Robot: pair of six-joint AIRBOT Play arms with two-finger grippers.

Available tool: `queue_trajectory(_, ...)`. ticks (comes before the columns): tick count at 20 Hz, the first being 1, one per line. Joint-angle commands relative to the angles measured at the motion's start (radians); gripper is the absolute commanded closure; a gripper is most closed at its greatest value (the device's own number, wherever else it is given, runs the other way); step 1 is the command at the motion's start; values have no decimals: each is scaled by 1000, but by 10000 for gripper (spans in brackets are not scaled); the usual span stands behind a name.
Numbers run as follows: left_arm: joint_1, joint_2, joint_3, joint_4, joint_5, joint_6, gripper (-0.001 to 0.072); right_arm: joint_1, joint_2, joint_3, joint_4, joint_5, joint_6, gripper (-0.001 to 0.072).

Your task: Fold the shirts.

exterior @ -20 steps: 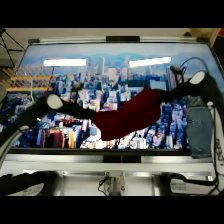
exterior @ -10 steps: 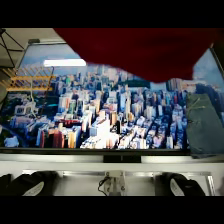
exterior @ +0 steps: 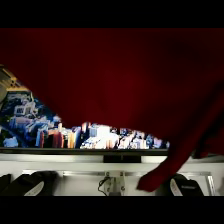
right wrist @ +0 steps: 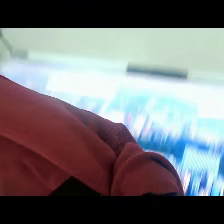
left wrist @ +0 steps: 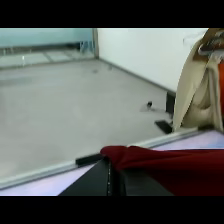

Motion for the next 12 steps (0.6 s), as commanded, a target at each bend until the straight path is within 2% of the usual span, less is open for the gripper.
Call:
queue_trajectory(1, 26, -52, -231, 136, -47, -57, 674, -1, -86, -166, -31, 202, 80, 639)
queue_trajectory(3, 58, -144, -380, 135, -18, -87, 673, 0, -150, -365, -30, 49, 49, 640)
queue_trajectory(6, 83, -350, -464, 132, 70, -151, 673, 0, -300, -573, 17, -389, 11, 640)
queue_trajectory(8, 86, -497, -449, 131, 145, -202, 672, 0, -451, -592, 113, -610, 12, 639)
queue_trajectory(10, 87, -623, -430, 108, 204, -298, 672, 0, -592, -592, 279, -740, 12, 639)
queue_trajectory(12, 86, -725, -427, 28, 237, -341, 671, 0, -713, -592, 404, -772, 3, 639)
